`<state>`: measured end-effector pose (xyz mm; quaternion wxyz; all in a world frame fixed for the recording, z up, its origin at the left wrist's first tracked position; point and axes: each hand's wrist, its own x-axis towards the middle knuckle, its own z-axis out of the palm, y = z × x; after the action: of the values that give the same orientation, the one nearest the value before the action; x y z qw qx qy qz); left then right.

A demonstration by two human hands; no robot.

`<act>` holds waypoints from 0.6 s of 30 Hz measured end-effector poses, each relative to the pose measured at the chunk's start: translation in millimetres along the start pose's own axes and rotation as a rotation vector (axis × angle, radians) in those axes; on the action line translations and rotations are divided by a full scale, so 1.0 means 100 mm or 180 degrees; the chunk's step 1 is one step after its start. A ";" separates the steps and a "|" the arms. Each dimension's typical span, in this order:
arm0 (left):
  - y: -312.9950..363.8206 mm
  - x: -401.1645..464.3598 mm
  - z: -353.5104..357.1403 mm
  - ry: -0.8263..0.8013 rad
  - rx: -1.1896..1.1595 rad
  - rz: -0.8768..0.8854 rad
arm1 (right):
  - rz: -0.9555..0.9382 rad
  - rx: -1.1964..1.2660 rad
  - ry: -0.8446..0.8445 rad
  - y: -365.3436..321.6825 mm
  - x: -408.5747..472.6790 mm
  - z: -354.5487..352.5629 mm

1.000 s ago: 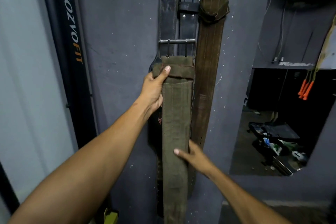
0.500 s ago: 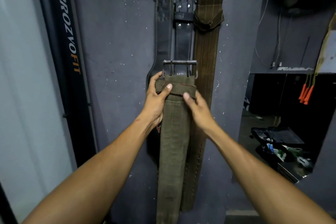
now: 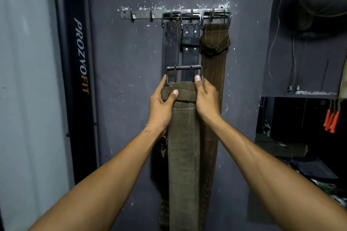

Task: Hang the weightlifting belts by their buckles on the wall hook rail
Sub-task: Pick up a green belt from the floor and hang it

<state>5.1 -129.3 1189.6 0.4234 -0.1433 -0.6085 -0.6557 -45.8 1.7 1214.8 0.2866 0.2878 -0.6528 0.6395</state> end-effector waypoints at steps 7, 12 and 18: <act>0.33 0.43 0.03 0.0220 0.0379 0.0428 | -0.0332 0.0098 -0.0082 -0.29 0.48 0.11; 0.44 0.90 -0.08 0.0116 0.0450 0.0732 | -0.0470 0.0046 -0.0112 -0.45 0.90 0.30; 0.48 1.77 -0.42 0.0038 0.0383 0.0835 | -0.0303 -0.0064 0.0035 -0.63 1.57 0.93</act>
<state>-52.9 -230.6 1337.2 0.5168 -0.1921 -0.6203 -0.5579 -104.6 -94.1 1372.3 0.3232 0.3120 -0.6431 0.6201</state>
